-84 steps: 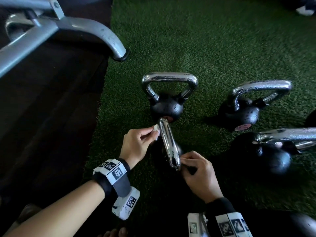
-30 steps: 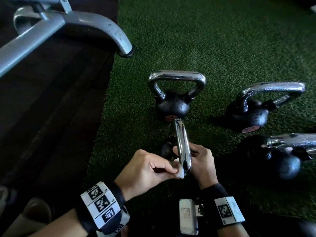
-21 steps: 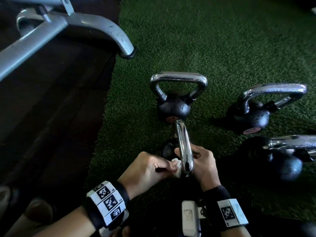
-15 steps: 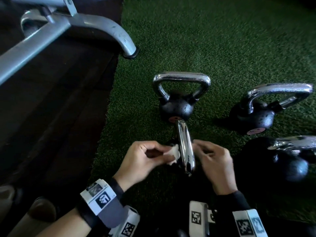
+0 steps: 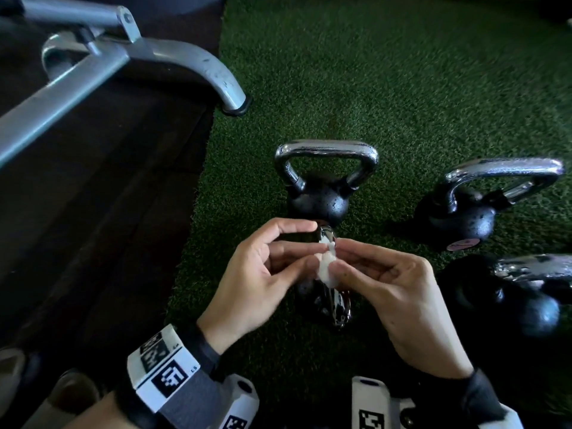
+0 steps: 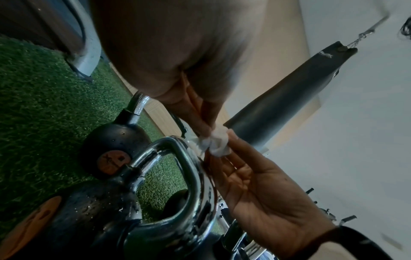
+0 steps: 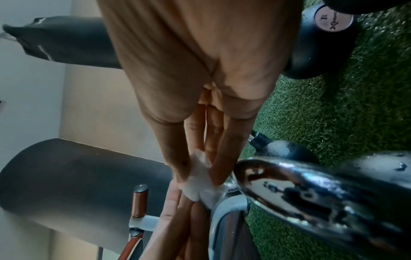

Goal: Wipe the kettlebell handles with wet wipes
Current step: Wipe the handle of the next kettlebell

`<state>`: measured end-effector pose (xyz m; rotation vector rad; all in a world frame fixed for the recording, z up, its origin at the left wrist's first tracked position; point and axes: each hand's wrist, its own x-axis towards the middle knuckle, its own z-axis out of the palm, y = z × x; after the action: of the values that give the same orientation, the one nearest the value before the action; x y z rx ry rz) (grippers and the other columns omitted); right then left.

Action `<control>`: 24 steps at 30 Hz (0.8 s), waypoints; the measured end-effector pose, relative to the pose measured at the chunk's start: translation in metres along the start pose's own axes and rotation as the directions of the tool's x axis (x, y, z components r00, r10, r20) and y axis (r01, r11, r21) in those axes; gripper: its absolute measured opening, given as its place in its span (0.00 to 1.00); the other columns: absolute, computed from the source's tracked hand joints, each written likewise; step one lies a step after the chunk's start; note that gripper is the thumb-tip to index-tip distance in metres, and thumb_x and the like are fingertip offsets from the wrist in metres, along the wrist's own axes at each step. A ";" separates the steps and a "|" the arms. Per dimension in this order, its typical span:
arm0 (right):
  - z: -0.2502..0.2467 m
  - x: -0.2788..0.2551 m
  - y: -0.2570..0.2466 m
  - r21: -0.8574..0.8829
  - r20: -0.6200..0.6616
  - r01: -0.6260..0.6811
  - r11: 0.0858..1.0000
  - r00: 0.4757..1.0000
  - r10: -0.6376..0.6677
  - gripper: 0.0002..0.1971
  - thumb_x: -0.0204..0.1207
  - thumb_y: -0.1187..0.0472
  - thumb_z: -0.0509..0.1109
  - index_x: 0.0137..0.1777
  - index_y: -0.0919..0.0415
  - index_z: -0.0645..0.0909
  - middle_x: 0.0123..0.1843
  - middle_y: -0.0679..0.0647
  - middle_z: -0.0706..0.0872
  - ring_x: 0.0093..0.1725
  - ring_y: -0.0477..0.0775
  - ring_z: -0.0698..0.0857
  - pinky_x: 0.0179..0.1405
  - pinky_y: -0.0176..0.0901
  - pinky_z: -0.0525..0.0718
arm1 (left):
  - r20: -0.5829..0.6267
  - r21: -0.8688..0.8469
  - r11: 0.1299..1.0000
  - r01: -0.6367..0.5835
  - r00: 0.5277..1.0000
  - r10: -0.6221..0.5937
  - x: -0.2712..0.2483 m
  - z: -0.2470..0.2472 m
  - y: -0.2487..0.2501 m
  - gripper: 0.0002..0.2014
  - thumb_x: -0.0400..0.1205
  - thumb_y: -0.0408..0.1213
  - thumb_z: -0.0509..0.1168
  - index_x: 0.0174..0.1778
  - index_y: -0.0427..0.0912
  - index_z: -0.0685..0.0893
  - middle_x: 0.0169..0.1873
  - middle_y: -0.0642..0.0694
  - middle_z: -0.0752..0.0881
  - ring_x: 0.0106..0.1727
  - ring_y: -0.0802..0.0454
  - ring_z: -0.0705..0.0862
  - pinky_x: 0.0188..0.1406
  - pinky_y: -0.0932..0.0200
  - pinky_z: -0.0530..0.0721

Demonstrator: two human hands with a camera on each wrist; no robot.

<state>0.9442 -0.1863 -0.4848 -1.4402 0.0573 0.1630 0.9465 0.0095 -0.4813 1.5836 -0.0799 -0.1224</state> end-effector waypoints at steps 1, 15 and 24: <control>-0.001 0.000 0.001 0.038 0.005 -0.018 0.999 1.000 0.018 0.19 0.66 0.67 0.83 0.59 0.65 0.92 0.49 0.60 0.96 0.51 0.61 0.96 0.53 0.42 0.93 | -0.007 0.010 1.000 -0.004 1.000 0.004 0.000 0.000 0.001 0.22 0.79 0.30 0.74 0.68 0.48 0.81 0.54 0.46 0.95 0.56 0.48 0.94 0.59 0.50 0.92; -0.039 0.026 0.038 0.191 -0.314 -0.072 0.979 0.941 0.131 0.15 0.75 0.75 0.78 0.61 0.65 0.90 0.52 0.63 0.96 0.52 0.59 0.95 0.55 0.43 0.93 | 0.303 0.826 0.552 -0.114 0.915 -0.265 -0.004 0.012 -0.080 0.69 0.71 0.67 0.75 0.89 0.45 0.30 0.90 0.53 0.37 0.90 0.55 0.40 0.86 0.65 0.38; -0.030 0.044 0.081 -0.317 -0.352 -0.108 0.942 0.936 -0.011 0.13 0.72 0.66 0.83 0.55 0.53 0.95 0.49 0.46 0.96 0.51 0.43 0.94 0.63 0.53 0.91 | 0.295 0.841 0.486 -0.238 0.954 -0.044 0.009 0.031 -0.120 0.53 0.81 0.64 0.57 0.89 0.30 0.45 0.89 0.32 0.49 0.90 0.39 0.52 0.91 0.48 0.52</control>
<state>0.9774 -0.2024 -0.5739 -1.7946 0.3743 -0.0493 0.9487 -0.0202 -0.6019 2.5994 -0.5391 -0.2425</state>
